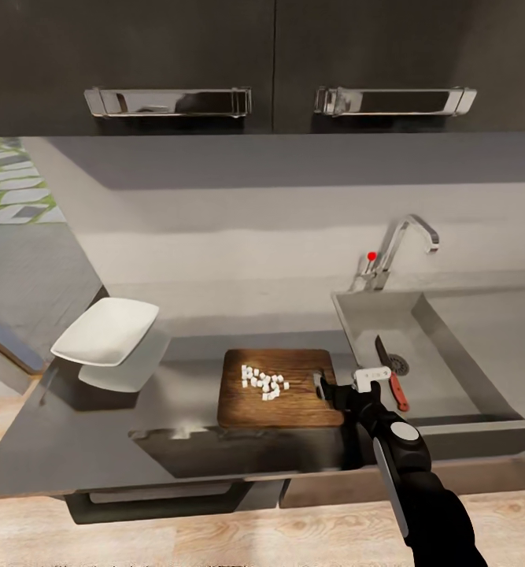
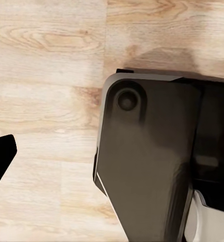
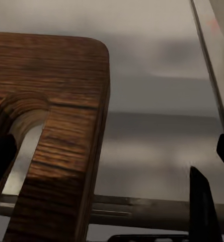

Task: In the kitchen, take the Vidalia onion out of the sink, dice it on the chopping board with the paring knife, put the diced onion into the bowl on the countertop, then place both the paring knife and the chopping board into the sink.

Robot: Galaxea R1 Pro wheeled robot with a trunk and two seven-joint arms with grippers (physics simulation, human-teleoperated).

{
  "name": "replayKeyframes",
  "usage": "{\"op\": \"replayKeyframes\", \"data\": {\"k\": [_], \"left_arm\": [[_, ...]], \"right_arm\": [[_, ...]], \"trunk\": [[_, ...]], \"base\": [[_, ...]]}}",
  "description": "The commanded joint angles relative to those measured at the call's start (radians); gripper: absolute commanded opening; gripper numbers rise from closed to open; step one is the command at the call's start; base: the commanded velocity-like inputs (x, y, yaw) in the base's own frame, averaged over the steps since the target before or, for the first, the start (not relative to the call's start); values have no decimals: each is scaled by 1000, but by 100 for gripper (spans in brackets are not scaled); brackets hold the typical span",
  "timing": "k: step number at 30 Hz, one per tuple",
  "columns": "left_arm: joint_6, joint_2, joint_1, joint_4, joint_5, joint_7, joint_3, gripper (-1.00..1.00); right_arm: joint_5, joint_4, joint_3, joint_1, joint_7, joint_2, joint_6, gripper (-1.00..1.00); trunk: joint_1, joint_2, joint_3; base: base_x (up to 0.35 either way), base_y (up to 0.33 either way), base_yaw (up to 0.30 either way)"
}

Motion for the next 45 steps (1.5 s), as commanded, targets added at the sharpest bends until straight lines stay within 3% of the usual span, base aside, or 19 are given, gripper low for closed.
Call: {"op": "replayKeyframes", "data": {"k": [1,29,45], "left_arm": [[-3,2,0,-2,10,8,-6,100],[-3,2,0,-2,10,8,-6,100],[-3,2,0,2,10,8,-6,100]], "right_arm": [[11,-2,-3,-1,9,1,5,100],[11,-2,-3,-1,10,1,35,100],[11,-2,-2,-1,10,1,48,100]], "trunk": [[1,-2,-3],[1,-2,-8],[1,-2,-22]], "base": [[0,-44,0],[0,9,0],[0,0,13]]}}
